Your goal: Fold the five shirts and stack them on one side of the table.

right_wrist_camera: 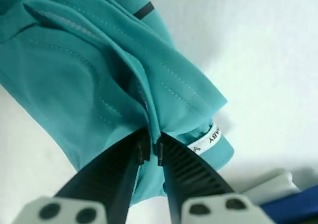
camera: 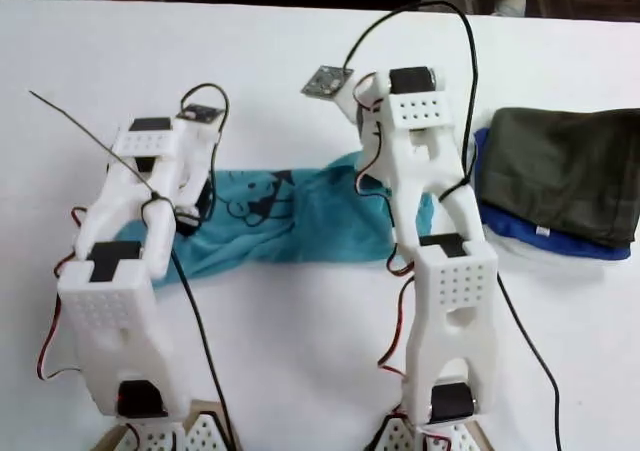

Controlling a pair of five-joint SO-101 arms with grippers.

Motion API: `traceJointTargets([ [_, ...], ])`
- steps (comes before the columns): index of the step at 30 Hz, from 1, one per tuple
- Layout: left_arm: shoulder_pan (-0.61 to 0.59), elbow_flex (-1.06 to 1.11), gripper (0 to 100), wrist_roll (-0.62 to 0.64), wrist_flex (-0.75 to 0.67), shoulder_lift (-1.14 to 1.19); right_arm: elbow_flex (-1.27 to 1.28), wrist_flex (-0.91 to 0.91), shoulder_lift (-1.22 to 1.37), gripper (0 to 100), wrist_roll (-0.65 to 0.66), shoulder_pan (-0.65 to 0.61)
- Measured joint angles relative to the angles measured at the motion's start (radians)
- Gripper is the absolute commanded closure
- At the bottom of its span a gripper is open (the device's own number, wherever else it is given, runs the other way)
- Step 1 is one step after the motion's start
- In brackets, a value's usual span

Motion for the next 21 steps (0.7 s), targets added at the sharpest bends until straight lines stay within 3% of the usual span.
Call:
traceJointTargets([
  [9, 0.000, 0.000, 97, 0.000, 0.000, 0.000, -0.058, -0.002, 0.008, 76.5, 0.000, 0.008],
  [17, 0.000, 0.000, 97, 0.000, 0.000, 0.000, -0.098, 0.015, 0.008, 89.6, -0.169, 0.038],
  [21, 0.000, 0.000, 97, 0.000, 0.000, 0.000, 0.018, 0.015, 0.008, 87.7, -0.190, -0.011],
])
